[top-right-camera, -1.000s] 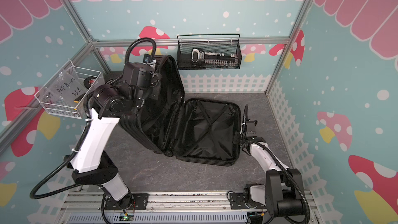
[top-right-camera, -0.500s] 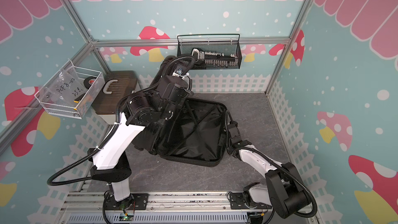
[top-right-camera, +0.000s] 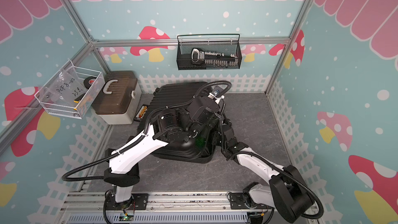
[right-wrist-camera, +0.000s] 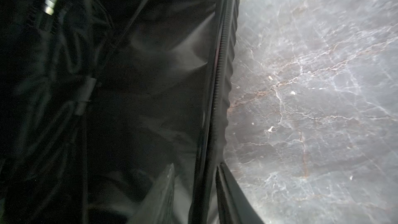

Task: Close the suitcase zippers
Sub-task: Close the suitcase at the center of the board.

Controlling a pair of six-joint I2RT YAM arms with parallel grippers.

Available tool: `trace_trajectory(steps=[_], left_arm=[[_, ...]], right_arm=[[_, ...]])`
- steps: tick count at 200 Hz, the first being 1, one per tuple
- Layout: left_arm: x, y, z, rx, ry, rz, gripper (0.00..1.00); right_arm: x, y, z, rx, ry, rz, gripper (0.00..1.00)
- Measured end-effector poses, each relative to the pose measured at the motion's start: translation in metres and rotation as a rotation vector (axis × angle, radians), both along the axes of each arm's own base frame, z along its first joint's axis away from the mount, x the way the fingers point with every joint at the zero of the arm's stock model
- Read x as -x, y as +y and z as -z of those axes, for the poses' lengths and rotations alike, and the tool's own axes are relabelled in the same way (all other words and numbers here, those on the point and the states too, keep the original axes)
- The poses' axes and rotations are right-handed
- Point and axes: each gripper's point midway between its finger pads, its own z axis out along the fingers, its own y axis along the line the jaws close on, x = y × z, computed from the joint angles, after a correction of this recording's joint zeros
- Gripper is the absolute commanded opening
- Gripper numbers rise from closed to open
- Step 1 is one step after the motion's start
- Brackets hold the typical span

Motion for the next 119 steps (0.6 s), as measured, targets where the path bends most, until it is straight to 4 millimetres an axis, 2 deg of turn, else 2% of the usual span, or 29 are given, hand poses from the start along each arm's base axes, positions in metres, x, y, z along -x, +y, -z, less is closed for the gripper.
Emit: trace_trajectory(steps=[12, 32, 62, 79, 105, 119], left_arm=[[0.000, -0.002, 0.010, 0.002, 0.038, 0.022, 0.66], [-0.004, 0.000, 0.033, 0.000, 0.124, 0.039, 0.66], [-0.012, 0.005, 0.079, -0.018, 0.269, 0.034, 0.65], [-0.010, 0.004, 0.102, -0.036, 0.340, 0.040, 0.65], [-0.005, -0.004, 0.120, -0.037, 0.400, 0.046, 0.65], [-0.005, -0.008, 0.129, -0.039, 0.422, 0.042, 0.64]], right_arm=[[0.008, -0.010, 0.012, 0.008, 0.026, 0.016, 0.38], [0.011, -0.005, 0.010, -0.006, 0.006, -0.014, 0.38], [0.015, -0.003, 0.014, -0.026, -0.006, -0.036, 0.38], [0.019, -0.004, 0.012, -0.025, -0.011, -0.038, 0.39], [0.027, -0.014, 0.004, 0.005, -0.027, -0.010, 0.40], [0.031, -0.029, -0.003, 0.039, -0.044, 0.039, 0.40]])
